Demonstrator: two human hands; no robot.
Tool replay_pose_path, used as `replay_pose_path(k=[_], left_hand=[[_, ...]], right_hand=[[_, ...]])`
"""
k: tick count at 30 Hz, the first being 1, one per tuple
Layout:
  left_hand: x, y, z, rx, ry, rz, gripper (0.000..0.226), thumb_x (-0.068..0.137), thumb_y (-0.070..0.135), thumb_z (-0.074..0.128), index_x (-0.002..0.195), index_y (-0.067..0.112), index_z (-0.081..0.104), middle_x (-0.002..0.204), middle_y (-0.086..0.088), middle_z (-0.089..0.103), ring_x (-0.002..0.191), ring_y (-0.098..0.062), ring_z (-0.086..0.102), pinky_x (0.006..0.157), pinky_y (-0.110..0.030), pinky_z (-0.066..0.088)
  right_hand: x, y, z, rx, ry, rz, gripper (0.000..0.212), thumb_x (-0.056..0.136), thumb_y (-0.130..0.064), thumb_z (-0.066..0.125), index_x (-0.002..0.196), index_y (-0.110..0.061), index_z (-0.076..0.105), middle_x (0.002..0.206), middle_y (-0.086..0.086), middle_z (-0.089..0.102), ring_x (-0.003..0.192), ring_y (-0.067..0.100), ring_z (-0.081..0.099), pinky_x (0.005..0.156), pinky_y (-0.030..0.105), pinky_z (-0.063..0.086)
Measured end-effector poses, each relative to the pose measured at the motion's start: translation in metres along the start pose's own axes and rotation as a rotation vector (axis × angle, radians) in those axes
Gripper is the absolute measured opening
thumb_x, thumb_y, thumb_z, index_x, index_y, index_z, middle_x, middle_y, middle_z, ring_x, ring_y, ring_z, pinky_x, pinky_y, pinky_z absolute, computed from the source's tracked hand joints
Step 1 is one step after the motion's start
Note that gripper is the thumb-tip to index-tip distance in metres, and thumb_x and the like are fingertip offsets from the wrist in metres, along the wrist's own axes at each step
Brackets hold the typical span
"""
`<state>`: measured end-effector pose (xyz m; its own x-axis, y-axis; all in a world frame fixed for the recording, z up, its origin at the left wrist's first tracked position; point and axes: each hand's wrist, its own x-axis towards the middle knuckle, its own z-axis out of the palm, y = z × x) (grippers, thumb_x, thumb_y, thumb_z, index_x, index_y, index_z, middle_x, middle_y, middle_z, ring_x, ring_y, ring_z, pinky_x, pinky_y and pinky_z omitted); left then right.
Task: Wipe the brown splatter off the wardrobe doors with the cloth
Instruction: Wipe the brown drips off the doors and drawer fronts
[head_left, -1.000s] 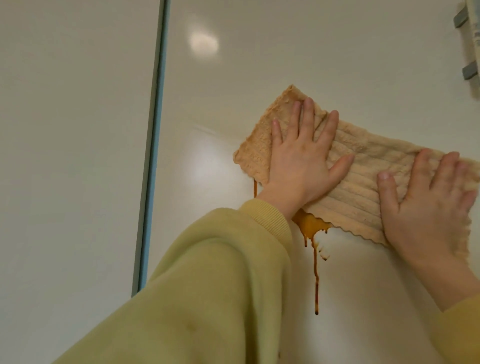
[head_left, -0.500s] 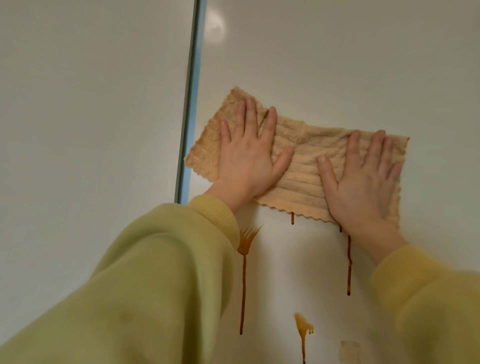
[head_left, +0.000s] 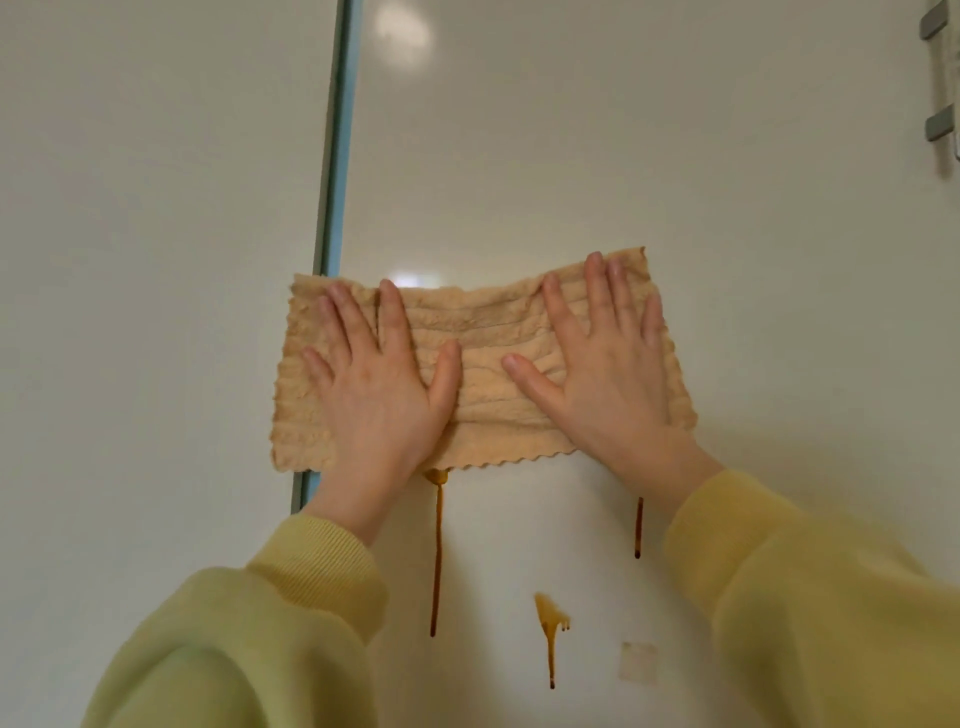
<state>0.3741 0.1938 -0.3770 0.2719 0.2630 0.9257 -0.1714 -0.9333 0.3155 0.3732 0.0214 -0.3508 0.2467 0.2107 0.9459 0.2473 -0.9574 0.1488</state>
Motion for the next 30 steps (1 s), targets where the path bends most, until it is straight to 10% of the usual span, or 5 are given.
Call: replay_pose_path(k=[15, 30], left_hand=[[-0.07, 0.034, 0.031, -0.061, 0.058, -0.245, 0.082, 0.081, 0.064, 0.009, 0.147, 0.018, -0.001, 0.153, -0.022, -0.006, 0.142, -0.033, -0.008, 0.109, -0.057, -0.001], [-0.107, 0.141, 0.065, -0.052, 0.059, 0.046, 0.079, 0.085, 0.057, 0.03, 0.145, 0.009, 0.017, 0.149, -0.03, 0.011, 0.139, -0.042, 0.006, 0.105, -0.06, -0.001]], right_hand=[[-0.027, 0.035, 0.011, -0.061, 0.113, -0.291, 0.071, 0.083, -0.056, 0.033, 0.138, -0.01, 0.04, 0.146, 0.016, 0.035, 0.136, 0.028, 0.031, 0.109, 0.045, 0.009], [-0.104, 0.152, -0.003, -0.102, 0.11, -0.048, 0.074, 0.084, -0.054, 0.033, 0.14, -0.006, 0.031, 0.147, 0.02, 0.03, 0.137, 0.027, 0.022, 0.11, 0.042, 0.01]])
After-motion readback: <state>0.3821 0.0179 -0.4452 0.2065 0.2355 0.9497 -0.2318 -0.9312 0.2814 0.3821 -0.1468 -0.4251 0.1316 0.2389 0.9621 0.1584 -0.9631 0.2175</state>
